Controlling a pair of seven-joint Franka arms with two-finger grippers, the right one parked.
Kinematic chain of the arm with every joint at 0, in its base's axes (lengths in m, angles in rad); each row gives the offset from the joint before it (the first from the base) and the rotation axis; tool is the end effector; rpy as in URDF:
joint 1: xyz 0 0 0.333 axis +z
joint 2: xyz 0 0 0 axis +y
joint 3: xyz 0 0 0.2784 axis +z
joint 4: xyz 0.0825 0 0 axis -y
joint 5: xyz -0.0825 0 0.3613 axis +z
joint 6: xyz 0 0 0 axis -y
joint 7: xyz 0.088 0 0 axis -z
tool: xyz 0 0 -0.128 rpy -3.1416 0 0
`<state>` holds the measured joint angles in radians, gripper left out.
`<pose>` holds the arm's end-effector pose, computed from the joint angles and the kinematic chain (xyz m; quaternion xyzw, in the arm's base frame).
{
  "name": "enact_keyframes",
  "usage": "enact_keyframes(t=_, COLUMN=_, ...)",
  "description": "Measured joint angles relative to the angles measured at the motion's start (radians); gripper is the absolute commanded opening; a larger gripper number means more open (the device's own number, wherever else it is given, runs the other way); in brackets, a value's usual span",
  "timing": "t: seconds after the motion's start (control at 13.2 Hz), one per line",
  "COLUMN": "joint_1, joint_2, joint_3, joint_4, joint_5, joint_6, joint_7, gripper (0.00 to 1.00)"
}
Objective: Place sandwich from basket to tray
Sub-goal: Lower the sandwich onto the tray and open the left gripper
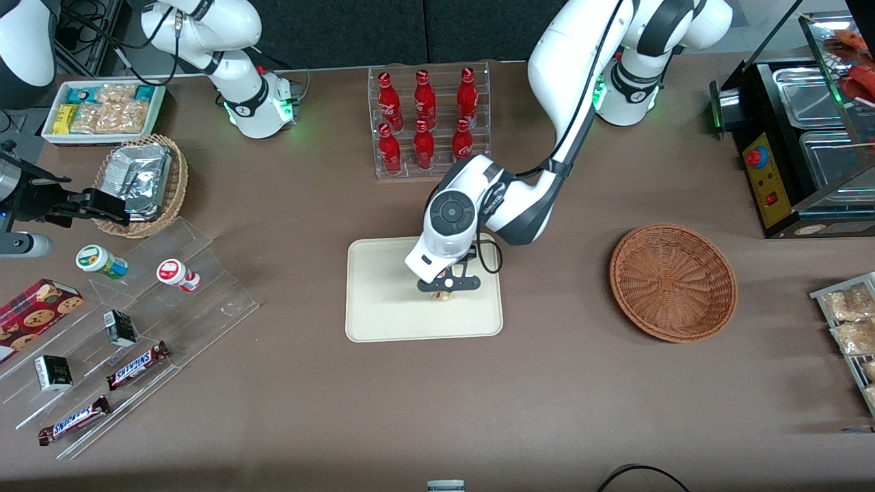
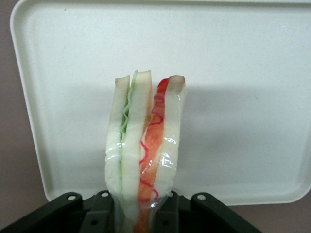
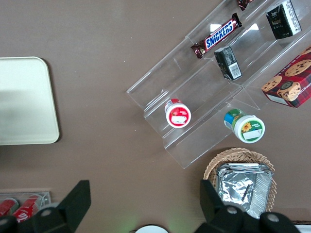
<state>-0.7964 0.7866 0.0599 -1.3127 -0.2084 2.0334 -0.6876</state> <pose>0.4948 -0.4800 0.2282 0.9969 0.0170 -0.0700 0.0323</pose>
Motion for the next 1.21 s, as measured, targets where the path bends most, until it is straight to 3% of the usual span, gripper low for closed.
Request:
enact_keyframes(t=0.68, joint_1=0.001, joint_2=0.120, joint_3=0.004, joint_4=0.063, joint_5=0.000, joint_6=0.046, joint_7=0.008, gripper=0.00)
enact_keyframes(t=0.75, joint_1=0.001, joint_2=0.123, joint_3=0.005, joint_4=0.063, joint_5=0.000, joint_6=0.049, joint_7=0.008, gripper=0.11)
enact_keyframes(t=0.83, joint_1=0.001, joint_2=0.124, joint_3=0.005, joint_4=0.063, joint_5=0.000, joint_6=0.049, joint_7=0.008, gripper=0.42)
enact_keyframes(t=0.91, joint_1=0.001, joint_2=0.124, joint_3=0.006, joint_4=0.064, joint_5=0.000, joint_6=0.049, joint_7=0.008, gripper=0.66)
enact_keyframes(t=1.06, joint_1=0.001, joint_2=0.124, joint_3=0.006, joint_4=0.067, joint_5=0.000, joint_6=0.050, joint_7=0.008, gripper=1.00)
enact_keyframes(t=1.21, joint_1=0.001, joint_2=0.120, joint_3=0.007, joint_4=0.080, joint_5=0.001, joint_6=0.049, joint_7=0.000, gripper=1.00)
